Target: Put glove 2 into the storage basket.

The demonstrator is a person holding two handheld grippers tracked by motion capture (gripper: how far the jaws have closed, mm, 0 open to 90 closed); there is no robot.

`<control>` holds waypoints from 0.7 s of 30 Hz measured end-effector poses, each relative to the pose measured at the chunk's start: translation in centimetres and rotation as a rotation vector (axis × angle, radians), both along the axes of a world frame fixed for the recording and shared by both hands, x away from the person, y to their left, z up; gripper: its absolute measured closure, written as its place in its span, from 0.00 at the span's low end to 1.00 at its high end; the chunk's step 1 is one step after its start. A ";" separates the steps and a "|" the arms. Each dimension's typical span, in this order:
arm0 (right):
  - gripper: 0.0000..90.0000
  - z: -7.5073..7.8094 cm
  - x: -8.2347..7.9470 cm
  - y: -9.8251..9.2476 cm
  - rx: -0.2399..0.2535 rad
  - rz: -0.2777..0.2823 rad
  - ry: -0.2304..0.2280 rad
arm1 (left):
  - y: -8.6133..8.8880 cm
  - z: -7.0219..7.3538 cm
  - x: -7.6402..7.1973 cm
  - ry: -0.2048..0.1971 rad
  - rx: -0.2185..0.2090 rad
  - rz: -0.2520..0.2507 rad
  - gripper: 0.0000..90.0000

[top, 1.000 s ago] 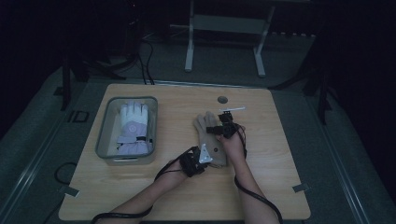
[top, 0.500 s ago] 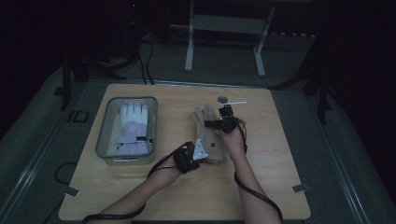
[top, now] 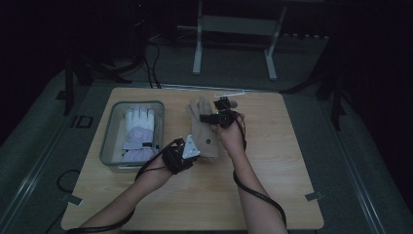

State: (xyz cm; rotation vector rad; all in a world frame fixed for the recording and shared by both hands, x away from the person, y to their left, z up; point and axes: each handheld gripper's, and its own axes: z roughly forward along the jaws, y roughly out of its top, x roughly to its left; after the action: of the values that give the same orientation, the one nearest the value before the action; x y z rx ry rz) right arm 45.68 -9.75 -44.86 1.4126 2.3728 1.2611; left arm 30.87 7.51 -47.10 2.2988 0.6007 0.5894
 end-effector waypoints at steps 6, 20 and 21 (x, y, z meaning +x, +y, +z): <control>0.78 1.3 0.3 2.6 0.023 0.038 -0.010 | 2.6 0.8 -0.3 -0.007 0.005 0.040 0.91; 0.78 2.0 0.8 9.2 0.043 0.122 -0.008 | 8.4 1.1 -1.0 -0.007 0.015 0.126 0.91; 0.78 1.9 0.9 10.4 0.041 0.135 -0.004 | 8.8 1.1 -1.1 -0.005 0.019 0.131 0.91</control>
State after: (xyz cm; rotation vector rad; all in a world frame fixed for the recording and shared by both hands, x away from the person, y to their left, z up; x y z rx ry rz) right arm 46.57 0.62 -42.98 1.2785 2.4907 1.3491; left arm 29.79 16.32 -45.96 2.2872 0.7506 0.6652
